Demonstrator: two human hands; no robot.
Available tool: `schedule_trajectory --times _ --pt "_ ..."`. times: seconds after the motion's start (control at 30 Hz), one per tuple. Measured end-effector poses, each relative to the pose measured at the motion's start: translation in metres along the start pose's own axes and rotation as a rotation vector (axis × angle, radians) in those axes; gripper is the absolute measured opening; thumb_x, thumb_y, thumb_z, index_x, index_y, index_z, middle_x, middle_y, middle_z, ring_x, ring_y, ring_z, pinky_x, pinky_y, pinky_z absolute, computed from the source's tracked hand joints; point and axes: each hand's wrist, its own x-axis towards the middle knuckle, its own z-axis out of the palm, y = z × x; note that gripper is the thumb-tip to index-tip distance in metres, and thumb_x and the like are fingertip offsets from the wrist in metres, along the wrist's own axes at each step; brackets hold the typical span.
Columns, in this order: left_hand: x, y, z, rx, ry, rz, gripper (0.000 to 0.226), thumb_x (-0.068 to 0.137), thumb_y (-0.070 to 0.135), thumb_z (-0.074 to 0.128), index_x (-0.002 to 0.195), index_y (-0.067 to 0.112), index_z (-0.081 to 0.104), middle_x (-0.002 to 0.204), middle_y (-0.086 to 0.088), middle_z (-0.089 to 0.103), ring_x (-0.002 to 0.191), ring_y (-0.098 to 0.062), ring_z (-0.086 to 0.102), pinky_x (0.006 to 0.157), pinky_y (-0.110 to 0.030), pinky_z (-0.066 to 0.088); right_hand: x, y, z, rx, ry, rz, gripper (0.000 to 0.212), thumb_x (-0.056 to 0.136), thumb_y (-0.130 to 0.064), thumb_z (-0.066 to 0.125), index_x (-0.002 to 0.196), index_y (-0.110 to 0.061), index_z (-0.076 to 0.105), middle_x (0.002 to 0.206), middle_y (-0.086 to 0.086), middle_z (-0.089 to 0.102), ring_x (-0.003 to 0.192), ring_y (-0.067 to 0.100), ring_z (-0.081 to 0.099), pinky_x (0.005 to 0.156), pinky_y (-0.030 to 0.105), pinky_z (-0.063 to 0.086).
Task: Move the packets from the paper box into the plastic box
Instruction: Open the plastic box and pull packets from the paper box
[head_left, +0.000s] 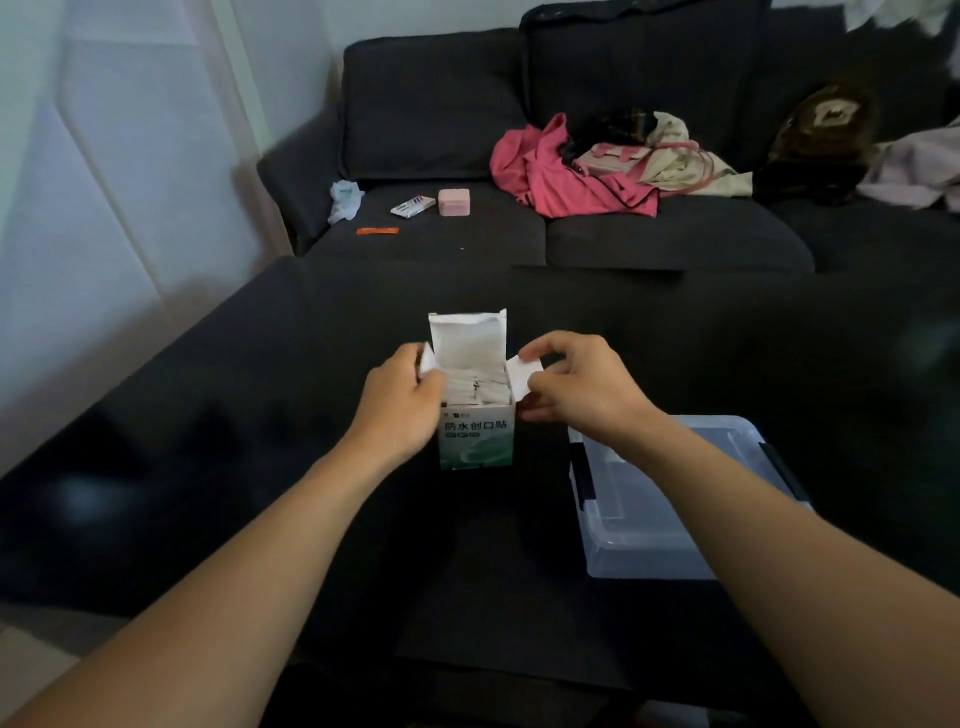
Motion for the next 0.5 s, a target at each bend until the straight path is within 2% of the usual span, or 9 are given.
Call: schedule_trajectory --times 0.03,0.1,0.13,0.23,0.27,0.33,0.37,0.43,0.5 --pt "0.002 -0.003 -0.001 0.005 0.048 -0.021 0.023 0.099 0.011 0.045 0.113 0.008 0.063 0.106 -0.006 0.068 0.086 -0.019 0.061 0.060 -0.024 0.045 -0.001 0.000 0.002 -0.009 -0.020 -0.002 0.026 0.095 0.001 0.061 0.119 -0.010 0.063 0.092 0.016 0.075 0.078 0.021 0.077 0.071 0.036 0.065" --pt "0.005 -0.009 -0.003 -0.075 0.098 -0.109 0.026 0.099 0.012 0.047 0.118 0.009 0.064 0.109 -0.007 0.069 0.094 -0.025 0.065 0.069 -0.034 0.052 -0.001 0.003 0.008 -0.021 -0.039 -0.028 0.025 0.095 -0.004 0.063 0.120 -0.011 0.064 0.094 0.014 0.076 0.079 0.022 0.077 0.072 0.038 0.065" --pt "0.006 -0.010 -0.004 -0.132 0.113 -0.155 0.028 0.098 0.014 0.051 0.124 0.012 0.062 0.113 -0.004 0.068 0.099 -0.023 0.066 0.073 -0.034 0.054 0.000 0.003 0.009 -0.053 -0.028 -0.064 0.028 0.095 -0.008 0.065 0.122 -0.013 0.065 0.094 0.012 0.076 0.078 0.021 0.077 0.073 0.040 0.065" --pt "0.002 -0.003 -0.005 -0.178 0.203 -0.189 0.045 0.089 0.027 0.069 0.130 0.014 0.055 0.113 0.003 0.062 0.103 -0.016 0.062 0.074 -0.023 0.047 0.001 -0.005 0.001 -0.194 0.099 -0.167 0.038 0.090 -0.032 0.074 0.126 -0.021 0.066 0.088 0.004 0.075 0.078 0.018 0.075 0.076 0.041 0.064" --pt "-0.002 0.003 -0.007 -0.116 0.303 -0.132 0.048 0.084 0.031 0.074 0.125 0.014 0.055 0.111 0.002 0.060 0.099 -0.015 0.060 0.075 -0.024 0.045 0.000 -0.011 -0.008 -0.231 0.139 -0.158 0.038 0.089 -0.039 0.074 0.123 -0.022 0.068 0.089 0.002 0.074 0.081 0.016 0.073 0.077 0.040 0.063" --pt "-0.018 0.024 -0.009 0.007 0.512 0.112 0.034 0.079 0.033 0.076 0.100 0.015 0.057 0.096 0.002 0.058 0.083 -0.013 0.054 0.070 -0.025 0.041 -0.005 -0.016 -0.037 -0.367 0.160 -0.067 0.030 0.091 -0.045 0.069 0.109 -0.021 0.070 0.092 -0.002 0.070 0.084 0.012 0.068 0.072 0.033 0.058" --pt "-0.028 0.036 -0.008 0.013 0.522 0.233 0.026 0.080 0.035 0.073 0.086 0.015 0.057 0.082 0.004 0.058 0.071 -0.012 0.052 0.064 -0.026 0.040 -0.009 -0.016 -0.053 -0.491 0.159 0.009 0.027 0.092 -0.046 0.067 0.102 -0.021 0.070 0.092 -0.002 0.069 0.084 0.012 0.066 0.070 0.031 0.055" --pt "-0.049 0.059 0.004 0.000 0.302 0.309 0.036 0.084 0.046 0.069 0.064 0.017 0.059 0.056 0.007 0.056 0.053 -0.010 0.051 0.055 -0.028 0.040 -0.020 -0.006 -0.084 -0.755 0.173 0.230 0.035 0.089 -0.051 0.068 0.099 -0.018 0.068 0.094 0.004 0.067 0.085 0.020 0.065 0.076 0.039 0.056" --pt "-0.067 0.076 0.024 0.142 -0.098 0.150 0.052 0.087 0.064 0.061 0.064 0.017 0.067 0.054 0.000 0.063 0.052 -0.014 0.061 0.054 -0.029 0.045 -0.034 0.002 -0.105 -0.863 0.126 0.493 0.053 0.087 -0.054 0.069 0.116 -0.010 0.062 0.107 0.010 0.064 0.094 0.027 0.062 0.088 0.047 0.055"
